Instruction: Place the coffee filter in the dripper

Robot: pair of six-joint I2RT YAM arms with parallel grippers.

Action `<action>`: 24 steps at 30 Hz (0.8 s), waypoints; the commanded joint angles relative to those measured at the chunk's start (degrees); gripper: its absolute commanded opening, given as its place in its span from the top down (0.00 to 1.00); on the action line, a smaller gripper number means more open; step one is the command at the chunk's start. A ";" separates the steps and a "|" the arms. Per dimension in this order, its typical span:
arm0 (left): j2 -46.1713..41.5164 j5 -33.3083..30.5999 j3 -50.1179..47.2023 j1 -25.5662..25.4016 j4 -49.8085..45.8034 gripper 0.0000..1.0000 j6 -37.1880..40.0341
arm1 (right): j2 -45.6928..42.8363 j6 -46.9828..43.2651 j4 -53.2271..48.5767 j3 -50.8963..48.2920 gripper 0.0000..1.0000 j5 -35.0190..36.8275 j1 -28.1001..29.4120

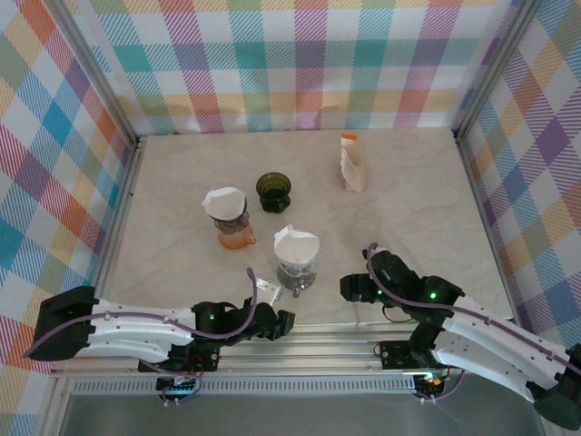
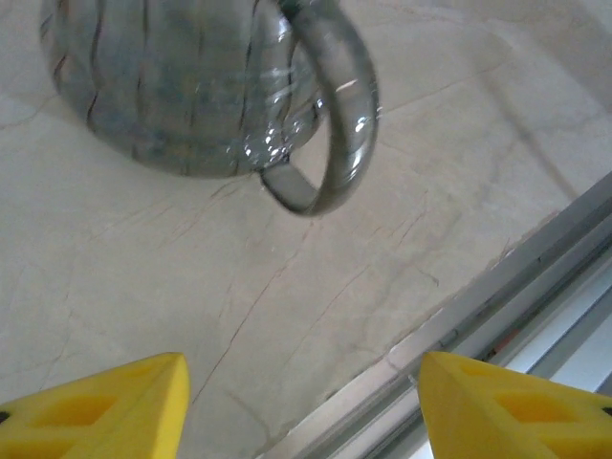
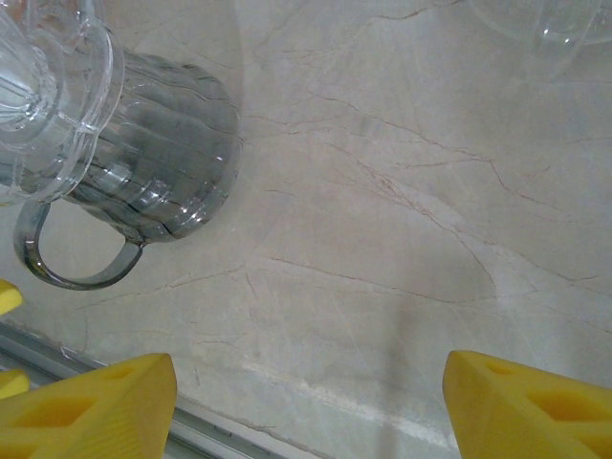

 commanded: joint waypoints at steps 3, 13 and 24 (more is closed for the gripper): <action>4.23 -4.44 2.53 -0.69 6.76 0.38 2.16 | -1.98 0.68 -1.63 0.87 0.26 0.88 0.28; 12.53 -7.25 5.58 -0.64 8.24 0.47 2.17 | -4.21 0.14 -2.70 0.77 0.26 0.97 0.33; 16.05 -10.63 6.93 -0.62 8.50 0.59 3.23 | -6.21 0.13 -3.42 -0.05 0.26 1.15 0.28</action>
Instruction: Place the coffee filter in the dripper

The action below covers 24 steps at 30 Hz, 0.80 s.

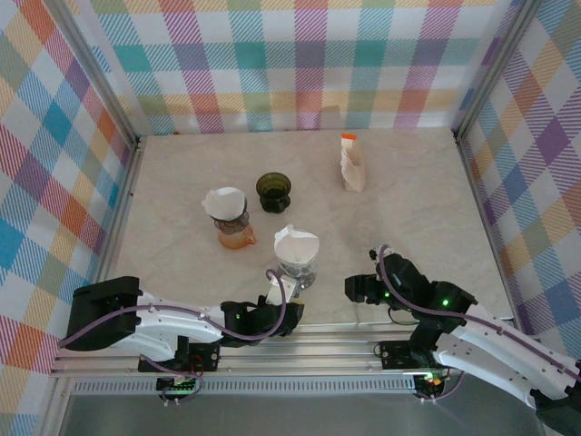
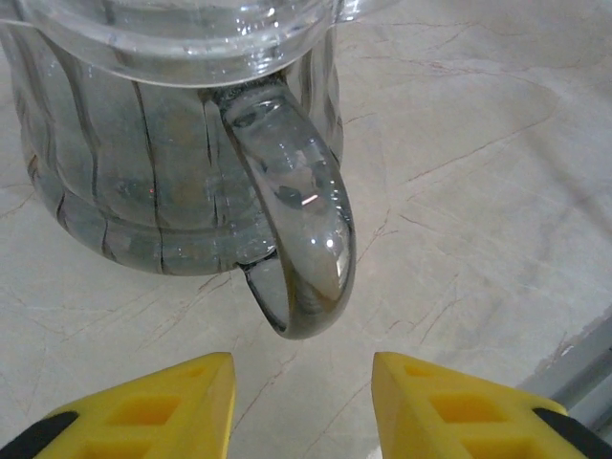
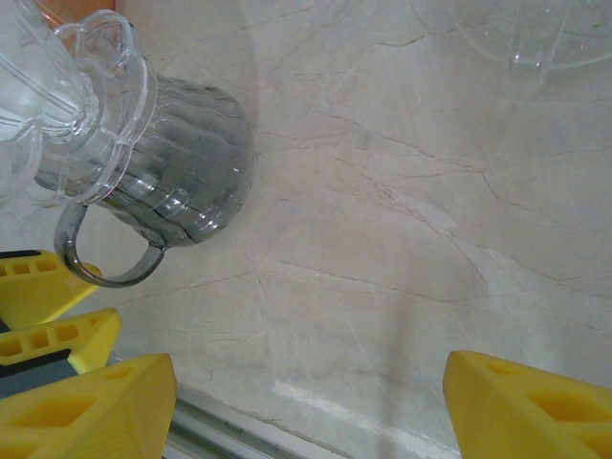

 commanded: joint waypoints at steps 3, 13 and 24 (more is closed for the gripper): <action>2.40 -2.82 2.29 -0.03 1.31 0.61 1.84 | -0.68 0.18 -1.06 -0.13 0.26 0.45 0.33; 3.13 -0.16 3.95 3.75 1.37 0.66 6.49 | -2.00 0.52 -1.36 -0.82 0.26 0.44 0.35; 6.87 2.41 6.31 7.26 2.63 0.70 11.02 | -2.19 0.37 -1.32 -1.47 0.26 0.71 0.28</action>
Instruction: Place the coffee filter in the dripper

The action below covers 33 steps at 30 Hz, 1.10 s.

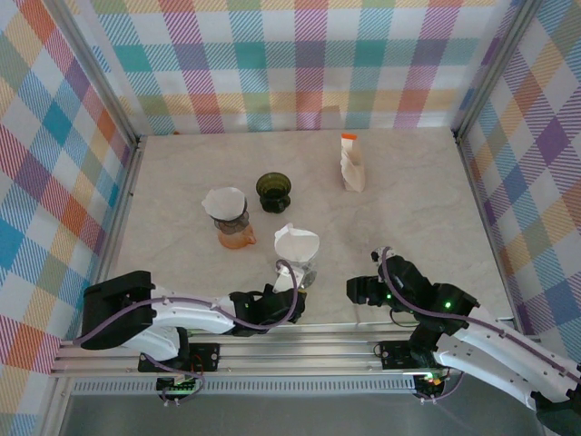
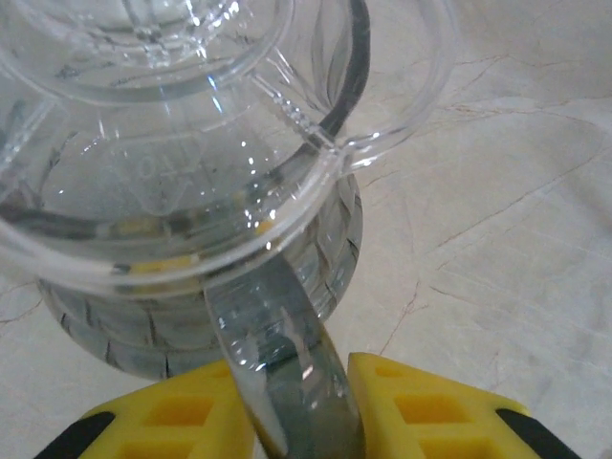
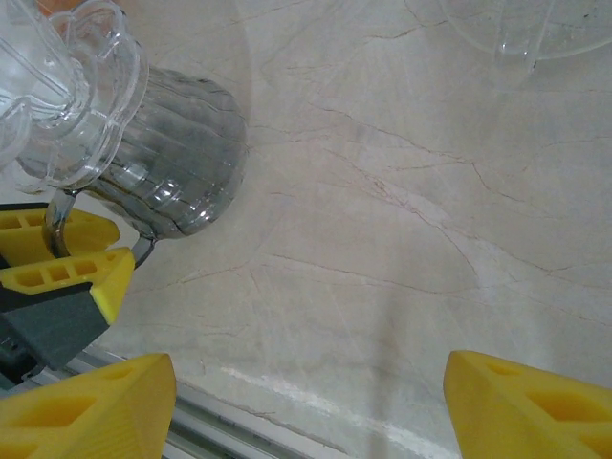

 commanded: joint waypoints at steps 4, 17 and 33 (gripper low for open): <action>2.90 1.05 2.39 2.09 2.33 0.72 3.67 | -0.57 0.15 -0.40 -0.70 0.26 0.75 0.28; 6.76 2.05 2.46 3.94 7.31 0.73 7.71 | -0.89 0.24 1.36 -2.20 0.26 0.75 0.30; 16.64 8.26 12.37 12.63 8.75 0.75 14.22 | -1.86 0.01 1.51 -2.91 0.26 0.53 0.28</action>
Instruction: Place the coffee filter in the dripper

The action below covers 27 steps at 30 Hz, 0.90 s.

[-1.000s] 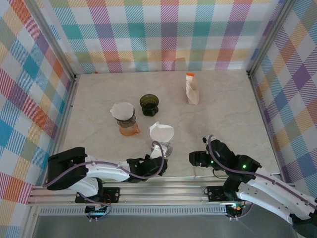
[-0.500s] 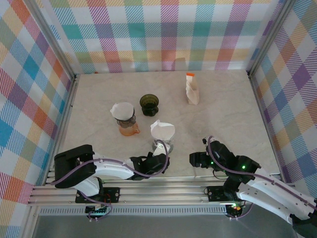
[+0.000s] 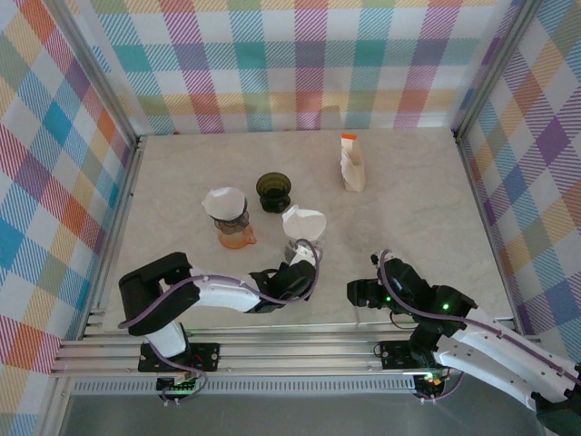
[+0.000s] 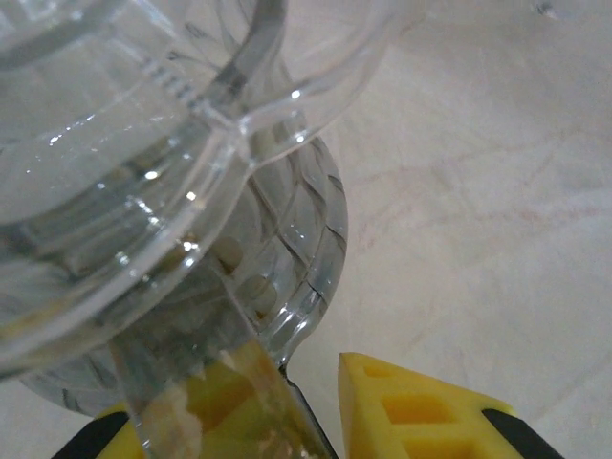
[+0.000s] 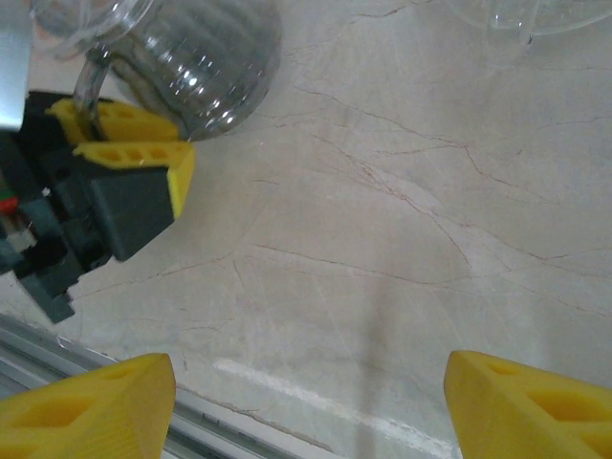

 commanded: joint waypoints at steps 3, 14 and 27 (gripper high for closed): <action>4.93 3.33 5.90 3.65 0.19 0.75 1.60 | -1.31 -0.10 0.56 -0.79 0.26 0.58 0.33; 14.69 5.51 18.72 8.12 -3.91 0.75 1.54 | -4.25 0.26 -0.80 -2.29 0.26 0.58 0.28; 19.45 6.71 25.92 11.43 -7.87 0.74 1.27 | -5.35 0.96 -1.15 -2.47 0.25 0.46 0.26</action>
